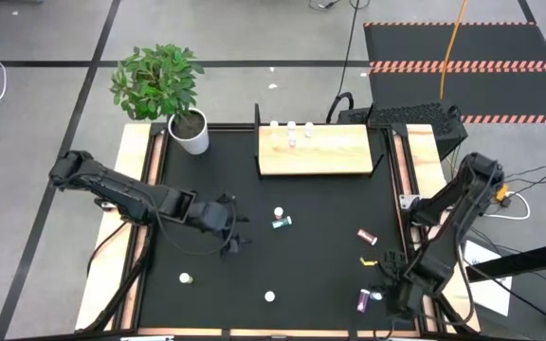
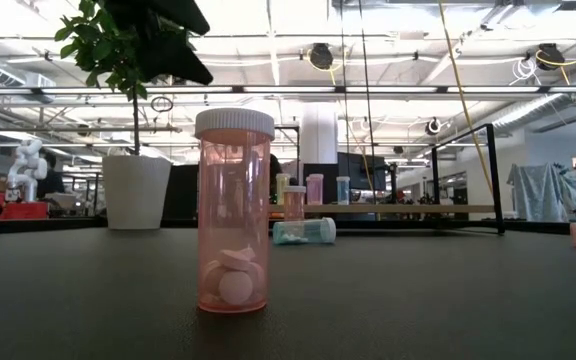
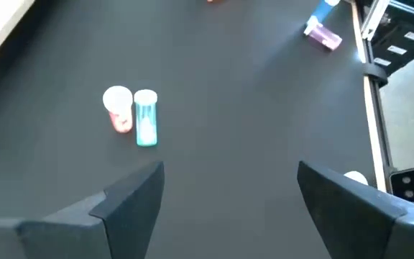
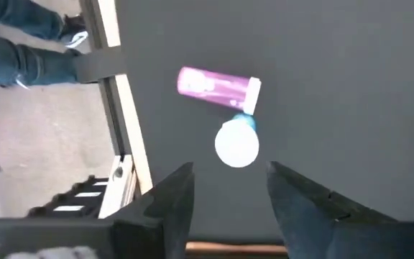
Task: Pick and place medicine bottles onto shelf by color
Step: Put the bottom blue pill bottle on the shelf aligned with the other blue pill bottle
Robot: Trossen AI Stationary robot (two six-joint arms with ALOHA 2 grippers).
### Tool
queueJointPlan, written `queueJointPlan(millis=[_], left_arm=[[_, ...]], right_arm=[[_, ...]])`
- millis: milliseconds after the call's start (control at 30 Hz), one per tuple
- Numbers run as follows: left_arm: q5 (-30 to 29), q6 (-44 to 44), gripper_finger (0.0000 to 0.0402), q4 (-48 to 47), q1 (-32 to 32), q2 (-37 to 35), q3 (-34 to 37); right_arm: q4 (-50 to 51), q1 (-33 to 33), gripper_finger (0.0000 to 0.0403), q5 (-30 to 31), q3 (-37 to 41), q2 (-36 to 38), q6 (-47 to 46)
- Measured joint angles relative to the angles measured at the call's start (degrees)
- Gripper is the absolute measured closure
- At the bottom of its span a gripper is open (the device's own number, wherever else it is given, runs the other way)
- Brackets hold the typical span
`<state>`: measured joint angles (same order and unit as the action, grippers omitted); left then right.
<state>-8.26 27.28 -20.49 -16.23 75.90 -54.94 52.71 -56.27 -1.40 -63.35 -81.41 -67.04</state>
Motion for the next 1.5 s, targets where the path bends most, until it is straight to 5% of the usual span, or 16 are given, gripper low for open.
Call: queueJointPlan(millis=[433,1167,1500], left_arm=[[-2.4,2.5,0.0083,0.9,-1.2,0.0,0.0],[-2.4,1.3,0.0083,1.1,-0.3,0.0,0.0],[-0.8,1.0,0.0083,0.9,-0.7,0.0,0.0]], right_arm=[[-0.9,-1.9,0.0151,4.8,0.4,-7.5,10.4],[-8.0,-1.6,0.0262,4.1,5.3,-7.2,9.0],[-4.0,9.4,0.0290,4.1,4.9,2.2,13.0]])
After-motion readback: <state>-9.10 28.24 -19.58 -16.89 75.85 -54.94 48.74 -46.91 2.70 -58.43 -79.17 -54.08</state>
